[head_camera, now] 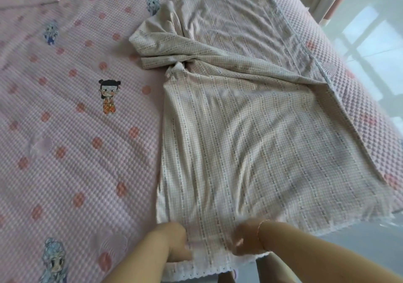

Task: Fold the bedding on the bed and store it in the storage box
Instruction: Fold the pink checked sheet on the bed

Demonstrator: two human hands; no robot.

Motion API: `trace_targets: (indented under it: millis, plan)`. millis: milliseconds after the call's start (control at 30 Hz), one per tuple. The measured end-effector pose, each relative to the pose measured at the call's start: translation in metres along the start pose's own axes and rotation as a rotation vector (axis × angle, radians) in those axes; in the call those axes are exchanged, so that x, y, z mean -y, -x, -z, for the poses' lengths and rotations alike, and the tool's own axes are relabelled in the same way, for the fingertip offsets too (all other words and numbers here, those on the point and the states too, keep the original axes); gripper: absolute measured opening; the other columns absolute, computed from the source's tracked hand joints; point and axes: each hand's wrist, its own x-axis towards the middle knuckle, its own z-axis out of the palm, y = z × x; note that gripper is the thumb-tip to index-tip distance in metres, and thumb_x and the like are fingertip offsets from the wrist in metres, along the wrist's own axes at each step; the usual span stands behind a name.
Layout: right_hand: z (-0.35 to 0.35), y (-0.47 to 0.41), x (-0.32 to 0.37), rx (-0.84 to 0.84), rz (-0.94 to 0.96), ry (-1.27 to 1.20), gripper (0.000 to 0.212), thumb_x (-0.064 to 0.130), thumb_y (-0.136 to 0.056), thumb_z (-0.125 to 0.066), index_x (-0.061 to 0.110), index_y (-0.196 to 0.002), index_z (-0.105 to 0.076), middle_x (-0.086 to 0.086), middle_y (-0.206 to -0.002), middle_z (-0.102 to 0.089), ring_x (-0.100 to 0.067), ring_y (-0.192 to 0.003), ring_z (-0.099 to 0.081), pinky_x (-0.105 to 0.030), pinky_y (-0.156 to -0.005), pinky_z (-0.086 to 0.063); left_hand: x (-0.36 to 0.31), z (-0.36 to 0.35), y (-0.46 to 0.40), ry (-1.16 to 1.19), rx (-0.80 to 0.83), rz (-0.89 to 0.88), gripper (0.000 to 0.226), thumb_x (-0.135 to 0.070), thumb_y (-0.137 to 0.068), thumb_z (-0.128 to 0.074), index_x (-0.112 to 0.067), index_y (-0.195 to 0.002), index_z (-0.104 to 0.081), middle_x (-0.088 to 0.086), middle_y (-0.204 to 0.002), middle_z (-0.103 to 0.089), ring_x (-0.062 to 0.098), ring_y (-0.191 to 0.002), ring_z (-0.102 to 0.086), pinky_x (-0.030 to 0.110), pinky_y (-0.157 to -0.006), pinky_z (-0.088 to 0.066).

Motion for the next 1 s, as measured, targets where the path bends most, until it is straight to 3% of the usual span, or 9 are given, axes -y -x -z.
trace_targets:
  millis: [67,167,233,300,367,467,633,767,1000]
  plan:
    - [0.023,-0.002,-0.004,-0.155,-0.069,-0.161,0.038,0.040,-0.095,-0.043,0.019,-0.117,-0.064,-0.005,-0.121,-0.061,-0.024,-0.111,-0.057,-0.033,-0.093,-0.046,-0.010,0.020,0.007,0.008,-0.128,0.027,0.035,-0.040,-0.089,-0.046,-0.009,-0.077,-0.058,0.005,-0.078,-0.052,0.024,-0.072,-0.051,0.037,-0.068,-0.045]
    - [0.055,-0.006,-0.033,-0.538,-0.144,-0.181,0.035,0.042,-0.093,-0.045,0.030,-0.125,-0.054,0.004,-0.133,-0.047,-0.019,-0.125,-0.043,-0.034,-0.100,-0.041,-0.030,0.048,0.002,0.048,-0.454,-0.026,0.044,-0.031,-0.087,-0.046,-0.017,-0.129,-0.050,0.005,-0.132,-0.040,0.027,-0.121,-0.042,0.042,-0.099,-0.040]
    - [0.057,-0.001,-0.049,-0.434,-0.198,-0.101,0.049,0.045,-0.093,-0.046,0.036,-0.140,-0.038,0.006,-0.148,-0.028,-0.020,-0.139,-0.025,-0.042,-0.110,-0.033,-0.043,0.060,-0.002,0.095,-0.355,-0.020,0.061,-0.032,-0.085,-0.049,-0.023,-0.144,-0.034,0.000,-0.148,-0.024,0.027,-0.134,-0.029,0.043,-0.107,-0.035]
    - [0.053,0.005,-0.052,-0.213,-0.249,-0.041,0.051,0.043,-0.093,-0.046,0.033,-0.142,-0.037,0.002,-0.148,-0.029,-0.023,-0.138,-0.027,-0.044,-0.110,-0.033,-0.051,0.072,0.001,0.189,-0.222,0.013,0.040,-0.031,-0.086,-0.048,-0.022,-0.125,-0.051,0.002,-0.130,-0.046,0.024,-0.113,-0.048,0.036,-0.087,-0.046]
    - [0.055,0.012,-0.048,-0.119,-0.253,-0.023,0.044,0.041,-0.095,-0.042,0.021,-0.133,-0.052,-0.004,-0.134,-0.050,-0.023,-0.121,-0.048,-0.040,-0.102,-0.042,-0.052,0.083,0.001,0.234,-0.186,0.024,0.020,-0.031,-0.087,-0.049,-0.019,-0.100,-0.059,0.000,-0.102,-0.057,0.019,-0.086,-0.054,0.031,-0.070,-0.045]
    - [0.083,0.037,-0.045,-0.298,-0.251,-0.175,0.041,0.039,-0.098,-0.038,0.010,-0.114,-0.062,-0.007,-0.115,-0.064,-0.023,-0.103,-0.060,-0.035,-0.090,-0.048,-0.057,0.114,0.016,0.342,-0.327,0.038,0.027,-0.035,-0.086,-0.052,-0.019,-0.105,-0.063,0.001,-0.104,-0.061,0.018,-0.088,-0.059,0.034,-0.077,-0.051]
    - [0.144,0.097,-0.058,-0.551,-0.234,-0.275,0.040,0.032,-0.100,-0.036,0.005,-0.118,-0.060,-0.009,-0.120,-0.061,-0.026,-0.109,-0.057,-0.031,-0.087,-0.043,-0.083,0.181,0.059,0.545,-0.537,0.004,0.022,-0.038,-0.088,-0.054,-0.024,-0.104,-0.059,-0.003,-0.106,-0.060,0.015,-0.091,-0.058,0.037,-0.088,-0.052]
    - [0.174,0.131,-0.069,-0.714,-0.242,-0.444,0.037,0.032,-0.097,-0.042,0.004,-0.110,-0.062,-0.014,-0.114,-0.063,-0.027,-0.094,-0.057,-0.029,-0.078,-0.043,-0.101,0.222,0.089,0.572,-0.669,-0.013,0.028,-0.038,-0.090,-0.053,-0.021,-0.111,-0.060,-0.001,-0.111,-0.060,0.018,-0.098,-0.059,0.036,-0.090,-0.051]
    - [0.195,0.204,-0.078,-0.987,-0.183,-0.766,0.033,0.029,-0.093,-0.051,0.002,-0.106,-0.065,-0.017,-0.106,-0.068,-0.032,-0.100,-0.064,-0.039,-0.090,-0.051,-0.144,0.282,0.143,0.576,-0.885,-0.072,0.016,-0.031,-0.087,-0.050,-0.019,-0.095,-0.056,-0.001,-0.098,-0.059,0.018,-0.087,-0.056,0.037,-0.083,-0.050]
